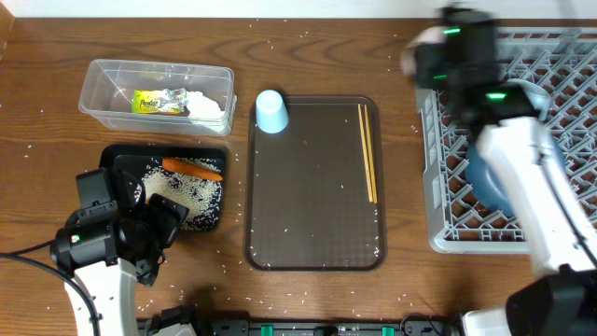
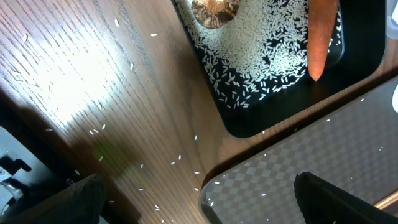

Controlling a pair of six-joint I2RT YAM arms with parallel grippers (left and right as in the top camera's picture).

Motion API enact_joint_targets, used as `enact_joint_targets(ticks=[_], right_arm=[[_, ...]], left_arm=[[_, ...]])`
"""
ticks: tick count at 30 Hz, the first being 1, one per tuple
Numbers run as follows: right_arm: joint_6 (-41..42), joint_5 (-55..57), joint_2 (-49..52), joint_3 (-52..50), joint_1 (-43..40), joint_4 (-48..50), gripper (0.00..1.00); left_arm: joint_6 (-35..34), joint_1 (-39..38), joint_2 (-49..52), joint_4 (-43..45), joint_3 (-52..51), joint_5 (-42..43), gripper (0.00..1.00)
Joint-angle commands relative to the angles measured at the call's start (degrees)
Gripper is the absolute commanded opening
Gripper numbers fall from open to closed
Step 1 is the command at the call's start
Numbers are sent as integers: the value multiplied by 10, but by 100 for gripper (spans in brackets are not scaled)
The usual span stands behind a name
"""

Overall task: Sort waste into correct bins and load items into the dishwasher rack
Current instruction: 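Carry the white cup right and lower it into the rack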

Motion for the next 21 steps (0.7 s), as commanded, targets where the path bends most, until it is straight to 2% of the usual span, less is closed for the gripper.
enact_joint_targets(ticks=[1, 5, 11, 18, 21], right_arm=[[-15, -1, -16, 7, -99, -14, 56], [-36, -46, -9, 7, -229, -15, 56], [-54, -51, 26, 7, -352, -11, 56], [-54, -57, 87, 7, -388, -9, 63], [-53, -58, 108, 7, -391, -6, 73]], left_arm=[[3, 3, -3, -3, 2, -7, 98], [3, 3, -3, -3, 2, -7, 98], [3, 3, -3, -3, 2, -7, 98], [3, 3, -3, -3, 2, -7, 98], [3, 3, -3, -3, 2, -7, 98]])
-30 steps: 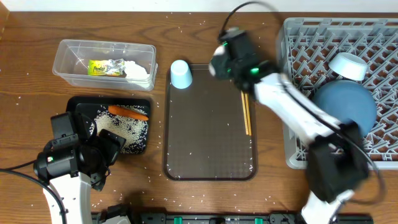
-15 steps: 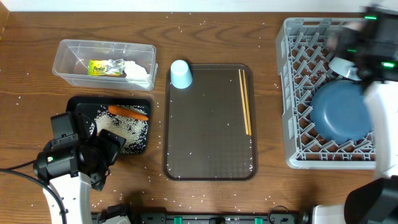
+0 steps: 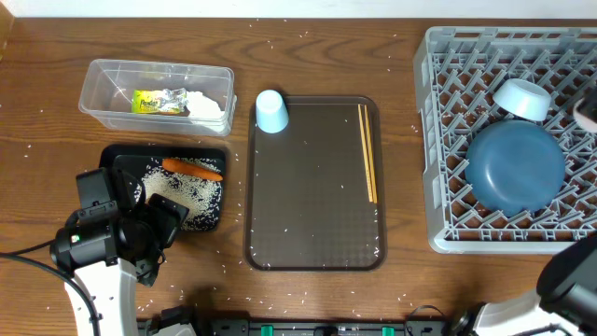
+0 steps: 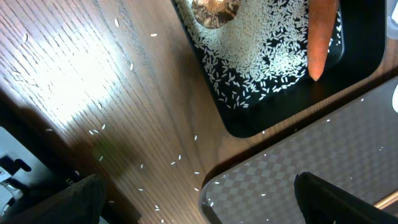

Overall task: Sort waste into correct bins and load items into the dishwasher rack
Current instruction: 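Carry the white cup right and lower it into the rack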

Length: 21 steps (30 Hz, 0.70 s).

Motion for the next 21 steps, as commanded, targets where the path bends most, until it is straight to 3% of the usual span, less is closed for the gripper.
enact_joint_targets(ticks=[1, 3, 18, 21], right_arm=[[-7, -8, 18, 7, -7, 1, 79], [-5, -8, 22, 7, -6, 1, 87], [13, -67, -49, 7, 41, -7, 93], [13, -27, -65, 7, 61, -7, 99]], left_arm=[[3, 3, -3, -3, 2, -7, 98], [3, 3, -3, -3, 2, -7, 98], [3, 3, -3, -3, 2, -7, 98], [3, 3, -3, -3, 2, -7, 98]])
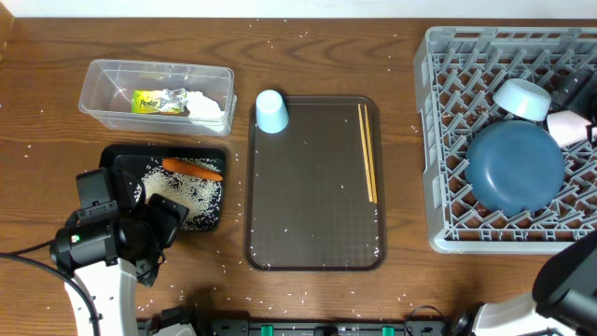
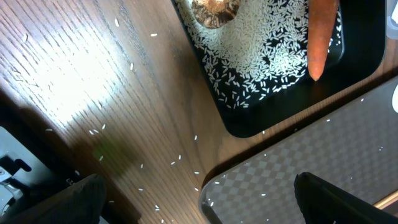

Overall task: Sort waste into correct bins and load items into the dishwasher rack
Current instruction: 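Carry the white cup right and lower it into the rack, then release the white cup upside down in the rack and open gripper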

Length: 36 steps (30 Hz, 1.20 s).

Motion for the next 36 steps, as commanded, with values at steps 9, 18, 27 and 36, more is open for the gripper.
enact_joint_targets(ticks=[9, 18, 27, 36], right_arm=[[7, 123, -9, 7, -11, -23, 65], [32, 19, 32, 7, -72, -27, 90], [41, 13, 117, 7, -74, -30, 98], [41, -29, 127, 7, -74, -4, 95]], left_arm=[[3, 3, -3, -4, 2, -7, 98], [3, 3, -3, -4, 2, -7, 98], [3, 3, -3, -4, 2, -7, 98], [3, 3, -3, -4, 2, -7, 98]])
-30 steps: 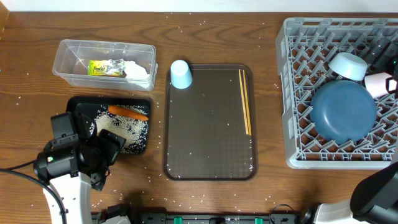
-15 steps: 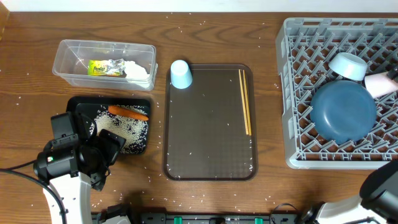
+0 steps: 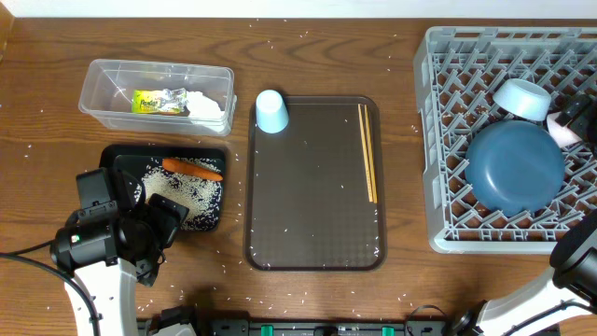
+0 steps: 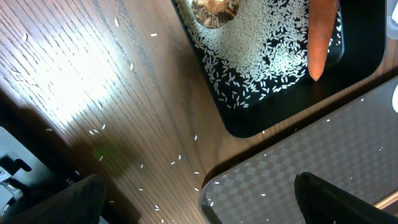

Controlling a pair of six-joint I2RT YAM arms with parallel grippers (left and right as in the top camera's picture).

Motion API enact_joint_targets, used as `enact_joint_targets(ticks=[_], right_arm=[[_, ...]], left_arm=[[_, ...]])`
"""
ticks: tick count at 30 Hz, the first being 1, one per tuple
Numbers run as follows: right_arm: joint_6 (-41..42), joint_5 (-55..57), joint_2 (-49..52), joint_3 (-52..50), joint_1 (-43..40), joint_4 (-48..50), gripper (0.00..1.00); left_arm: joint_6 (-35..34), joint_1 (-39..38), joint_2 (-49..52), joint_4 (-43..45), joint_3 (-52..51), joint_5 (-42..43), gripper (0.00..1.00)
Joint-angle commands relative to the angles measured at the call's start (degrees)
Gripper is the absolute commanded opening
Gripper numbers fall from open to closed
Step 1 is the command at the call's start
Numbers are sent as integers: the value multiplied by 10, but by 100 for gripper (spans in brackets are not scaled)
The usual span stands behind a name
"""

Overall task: Sort waste into correct bins and load items into the dishwasher rack
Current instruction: 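Release the white cup upside down in the rack and open gripper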

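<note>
My left gripper point(image 3: 154, 231) hangs open over the table just in front of the black tray point(image 3: 213, 217); its wide-apart fingertips point(image 4: 81, 199) hold nothing. The black tray carries rice, a carrot point(image 4: 323, 37) and a brownish scrap point(image 4: 214, 9). A light blue cup point(image 3: 271, 112) stands at the back left corner of the brown tray point(image 3: 312, 215), and chopsticks point(image 3: 367, 154) lie along its right side. The grey dishwasher rack point(image 3: 448, 140) holds a blue plate point(image 3: 515, 168) and a white bowl point(image 3: 521, 97). Only a piece of my right arm point(image 3: 565, 127) shows at the right edge.
A clear plastic bin point(image 3: 103, 77) at the back left holds a yellow wrapper point(image 3: 154, 101) and white paper. Rice grains are scattered over the wooden table point(image 3: 56, 177). The right arm's white link point(image 3: 574, 261) crosses the lower right corner.
The piece of my right arm at the right edge has shifted slightly further right. My left gripper and all objects are as they were.
My right arm was first over the rack's back left part, blurred. Then it was nearly out of the overhead view, with the bowl and plate resting in the rack. After that only its end showed at the right edge, as now. My left gripper stayed open.
</note>
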Motion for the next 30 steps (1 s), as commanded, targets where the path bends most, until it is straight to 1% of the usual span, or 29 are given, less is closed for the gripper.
enact_joint_targets(ticks=[1, 2, 3, 11, 13, 17, 19, 30], right_arm=[[5, -21, 5, 6, -4, 10, 93], [5, -27, 5, 6, -4, 17, 91], [6, -31, 5, 6, -4, 22, 88], [5, -33, 5, 6, -4, 29, 55], [5, -33, 4, 6, -4, 30, 50], [5, -35, -6, 6, -4, 34, 45], [5, -35, -20, 10, -4, 35, 44], [-9, -34, -126, 53, -4, 35, 46]], left_arm=[[3, 3, -3, -3, 2, -7, 98], [3, 3, -3, -3, 2, -7, 98], [3, 3, -3, -3, 2, -7, 98], [3, 3, -3, -3, 2, -7, 98], [3, 3, -3, -3, 2, -7, 98], [3, 3, -3, -3, 2, -7, 98], [3, 3, -3, -3, 2, -7, 98], [3, 3, -3, -3, 2, -7, 98]])
